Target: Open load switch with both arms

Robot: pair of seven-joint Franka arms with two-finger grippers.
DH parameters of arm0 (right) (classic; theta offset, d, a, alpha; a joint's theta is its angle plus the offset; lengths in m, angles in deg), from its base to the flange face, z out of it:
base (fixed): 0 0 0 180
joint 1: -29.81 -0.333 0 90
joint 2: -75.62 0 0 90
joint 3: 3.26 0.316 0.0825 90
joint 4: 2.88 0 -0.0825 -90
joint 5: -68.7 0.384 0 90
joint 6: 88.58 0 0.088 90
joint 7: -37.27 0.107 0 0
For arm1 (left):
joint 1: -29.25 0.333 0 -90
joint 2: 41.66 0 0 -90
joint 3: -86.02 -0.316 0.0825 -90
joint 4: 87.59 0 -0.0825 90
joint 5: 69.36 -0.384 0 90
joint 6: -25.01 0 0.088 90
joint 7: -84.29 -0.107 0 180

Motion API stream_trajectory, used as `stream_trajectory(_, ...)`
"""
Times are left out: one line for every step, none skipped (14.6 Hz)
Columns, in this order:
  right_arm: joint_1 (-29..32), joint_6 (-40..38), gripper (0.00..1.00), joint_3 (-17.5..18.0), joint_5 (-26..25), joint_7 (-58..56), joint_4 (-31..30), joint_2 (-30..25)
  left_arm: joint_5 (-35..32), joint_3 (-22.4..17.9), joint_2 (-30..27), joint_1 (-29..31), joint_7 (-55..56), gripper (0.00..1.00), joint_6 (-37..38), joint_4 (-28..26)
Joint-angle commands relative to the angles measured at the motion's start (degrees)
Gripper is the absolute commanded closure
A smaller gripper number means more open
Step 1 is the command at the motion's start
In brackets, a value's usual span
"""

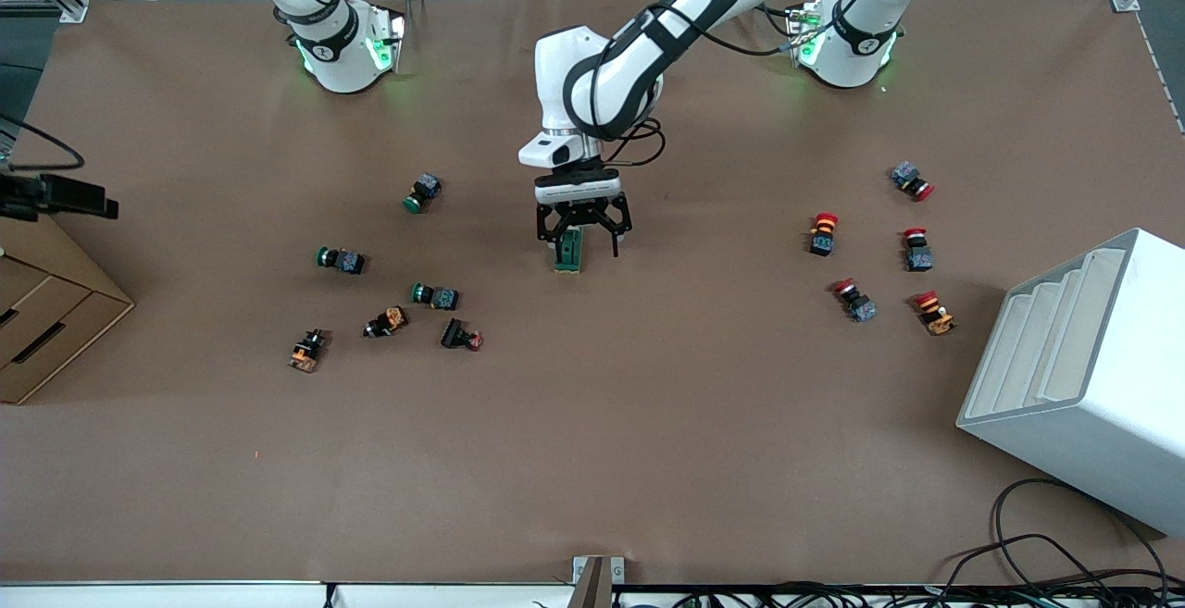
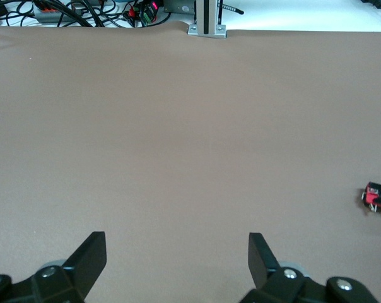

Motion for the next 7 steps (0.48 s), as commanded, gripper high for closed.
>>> stream_trajectory(-3.0,0.4,0.00,-2.1,-0.2,-0.5,-3.5,-2.7,3.9,0.2,-2.6,0.9,-3.4,0.01,-0.4,-0.6)
stream_trajectory(-4.1,1.8,0.00,-2.6,-0.2,-0.5,-5.8,-4.2,5.5,0.2,-3.1,1.1,-5.4,0.01,-0.4,-0.7)
stream_trajectory(-4.4,3.8,0.00,-2.6,-0.3,-0.5,-9.1,-6.2,7.3,0.2,-3.9,1.1,-6.8,0.01,-0.4,-0.6)
stream_trajectory(-5.0,6.5,0.00,-3.0,-0.3,-0.5,-13.7,-9.2,8.9,0.2,-4.6,1.7,-8.2,0.01,-0.4,-0.6)
stream_trajectory(-6.7,8.6,0.00,-4.5,-0.4,-0.6,-17.4,-11.9,10.1,0.3,-5.3,2.4,-9.5,0.01,-0.5,-0.6)
stream_trajectory(-8.5,10.1,0.00,-6.4,-0.4,-0.5,-20.5,-14.1,11.9,0.3,-6.0,2.7,-10.9,0.01,-0.5,-0.5)
stream_trajectory(-9.1,10.7,0.00,-6.7,-0.4,-0.5,-22.3,-15.6,14.3,0.3,-6.8,3.1,-13.2,0.01,-0.4,-0.2)
